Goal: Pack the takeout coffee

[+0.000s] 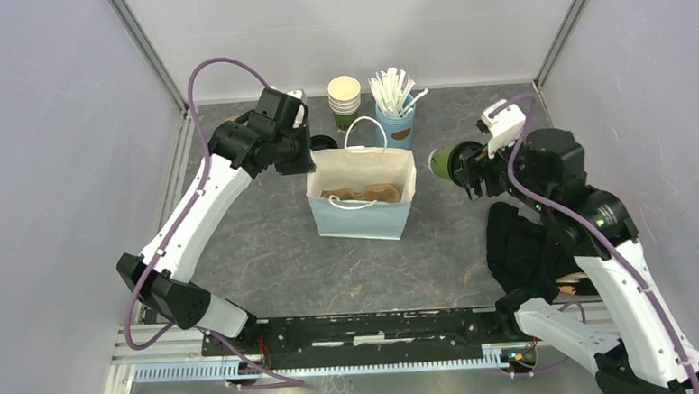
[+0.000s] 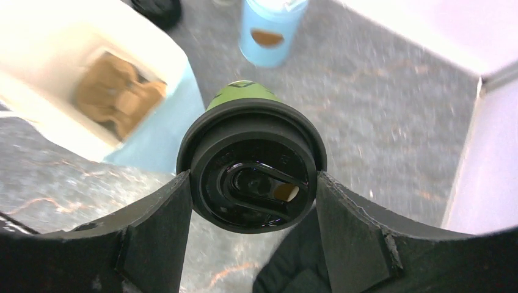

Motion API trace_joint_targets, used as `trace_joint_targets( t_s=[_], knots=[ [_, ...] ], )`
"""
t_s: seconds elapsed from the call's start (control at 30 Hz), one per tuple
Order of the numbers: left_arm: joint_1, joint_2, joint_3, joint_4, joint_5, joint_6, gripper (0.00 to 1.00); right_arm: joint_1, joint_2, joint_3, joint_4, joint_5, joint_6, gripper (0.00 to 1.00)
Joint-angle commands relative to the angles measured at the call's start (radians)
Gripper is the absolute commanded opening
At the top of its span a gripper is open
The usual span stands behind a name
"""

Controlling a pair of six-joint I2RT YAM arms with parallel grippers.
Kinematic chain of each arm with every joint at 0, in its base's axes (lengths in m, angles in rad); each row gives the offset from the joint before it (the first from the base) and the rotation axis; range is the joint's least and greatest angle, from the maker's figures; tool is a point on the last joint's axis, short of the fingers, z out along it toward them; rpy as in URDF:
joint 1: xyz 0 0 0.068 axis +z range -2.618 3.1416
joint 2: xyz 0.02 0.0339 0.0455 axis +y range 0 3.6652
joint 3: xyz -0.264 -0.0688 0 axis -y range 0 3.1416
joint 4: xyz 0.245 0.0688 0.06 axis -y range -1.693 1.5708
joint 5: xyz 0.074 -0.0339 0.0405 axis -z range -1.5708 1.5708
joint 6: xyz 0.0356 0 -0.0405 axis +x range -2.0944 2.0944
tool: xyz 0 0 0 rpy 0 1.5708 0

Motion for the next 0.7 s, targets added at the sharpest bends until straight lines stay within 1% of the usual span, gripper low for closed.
trace_joint_targets(
  t_s=[0.0,0.1,0.2,0.27,0.4,0.53,0.67],
  knots=[
    [-0.006,-0.046,0.015,0.117,-0.037,0.109,0.02,-0.002,-0.006,0.115,0.076,-0.220,-0.065,0.35],
    [-0.005,-0.123,-0.091,0.240,-0.032,0.144,0.02,0.000,0.015,0.162,0.063,-0.353,-0.073,0.34],
    [-0.005,-0.196,-0.196,0.344,-0.028,0.172,0.02,0.007,0.016,0.162,0.107,-0.471,-0.024,0.32],
    [-0.005,-0.235,-0.247,0.382,-0.041,0.176,0.02,0.008,0.023,0.176,0.129,-0.556,0.009,0.31],
    [-0.006,-0.268,-0.275,0.387,-0.047,0.154,0.02,0.017,0.034,0.197,0.194,-0.692,0.116,0.30],
    [-0.005,-0.289,-0.300,0.386,-0.039,0.133,0.02,0.059,0.052,0.200,0.221,-0.749,0.155,0.29],
    [-0.005,-0.308,-0.322,0.386,-0.026,0.117,0.02,0.136,0.077,0.200,0.208,-0.745,0.141,0.28]
  ],
)
